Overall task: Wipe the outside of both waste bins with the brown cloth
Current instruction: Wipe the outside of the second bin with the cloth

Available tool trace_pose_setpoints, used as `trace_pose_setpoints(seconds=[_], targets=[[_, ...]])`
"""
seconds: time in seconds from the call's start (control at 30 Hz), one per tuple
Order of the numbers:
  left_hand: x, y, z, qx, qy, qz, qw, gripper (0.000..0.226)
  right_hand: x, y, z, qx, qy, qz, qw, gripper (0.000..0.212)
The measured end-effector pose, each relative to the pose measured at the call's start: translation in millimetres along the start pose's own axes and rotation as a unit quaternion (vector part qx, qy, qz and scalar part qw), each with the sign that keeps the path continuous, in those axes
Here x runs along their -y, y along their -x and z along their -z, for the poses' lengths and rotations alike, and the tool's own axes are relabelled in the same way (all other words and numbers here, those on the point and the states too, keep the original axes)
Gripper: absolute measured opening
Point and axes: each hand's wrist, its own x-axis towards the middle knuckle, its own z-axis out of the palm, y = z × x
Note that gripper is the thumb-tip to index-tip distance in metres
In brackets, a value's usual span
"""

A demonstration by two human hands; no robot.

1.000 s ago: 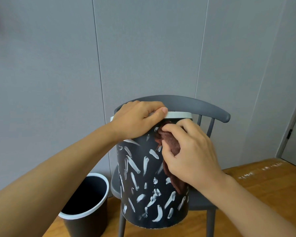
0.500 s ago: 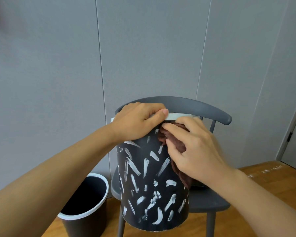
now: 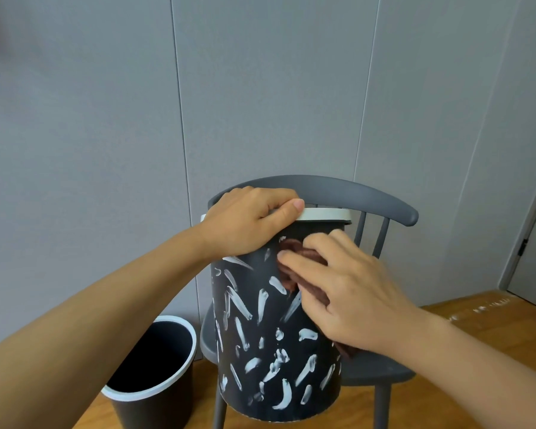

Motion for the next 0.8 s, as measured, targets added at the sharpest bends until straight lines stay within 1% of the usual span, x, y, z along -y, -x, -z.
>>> trace_pose_setpoints(seconds=[0.07, 0.17, 0.2, 0.23, 0.33, 0.37, 0.43, 0.5, 0.57, 0.67, 0.73, 0.8], targets=[[-0.6, -0.7, -1.1, -0.001, -0.005, -0.001, 1.0, 0.041, -4.0, -2.9, 3.4, -0.002, 0.006, 0.011, 1.0, 0.039], [-1.4, -3.7, -2.3, -0.002, -0.001, 0.006, 1.0, 0.04, -9.0, -17.4, 6.8, -0.042, -0.001, -0.035, 0.998, 0.037], [-1.3, -4.4, -2.6, -0.001, 0.003, 0.004, 1.0, 0.04, -7.6, -18.5, 6.1, -0.044, 0.0, -0.042, 0.998, 0.038], [-0.9, -4.6, -2.7, 0.001, 0.005, 0.002, 1.0, 0.04, -4.8, -16.3, 4.9, -0.037, 0.004, -0.037, 0.999, 0.038], [-1.3, -4.1, -2.9, 0.0, -0.003, -0.006, 1.0, 0.039, 1.9, -2.4, 3.9, 0.02, 0.001, 0.003, 1.0, 0.038], [-1.7, -4.3, -3.4, -0.001, -0.006, -0.008, 1.0, 0.039, 1.4, -0.7, 4.4, 0.024, -0.001, 0.008, 1.0, 0.037], [-2.9, -5.6, -4.2, -0.003, -0.007, 0.0, 1.0, 0.041, -2.5, -5.2, 5.1, -0.006, -0.003, -0.013, 1.0, 0.034], [-3.3, -7.0, -4.4, -0.001, -0.002, 0.007, 1.0, 0.042, -7.0, -14.0, 4.7, -0.054, -0.004, -0.059, 0.997, 0.036], [-2.2, -7.4, -4.3, 0.001, 0.002, 0.004, 1.0, 0.042, -7.1, -16.0, 2.5, -0.066, -0.012, -0.079, 0.995, 0.041], [-0.6, -5.6, -4.5, -0.001, -0.005, -0.004, 1.0, 0.039, -1.9, -1.0, -1.2, -0.019, -0.039, -0.052, 0.998, 0.044], [-0.4, -4.5, -5.5, -0.004, -0.008, -0.005, 1.0, 0.035, -1.8, 6.8, -0.9, 0.008, -0.052, -0.027, 0.998, 0.042], [-1.1, -5.2, -5.8, -0.007, -0.011, 0.002, 1.0, 0.036, -7.8, 1.8, 0.6, -0.023, -0.056, -0.043, 0.997, 0.038]])
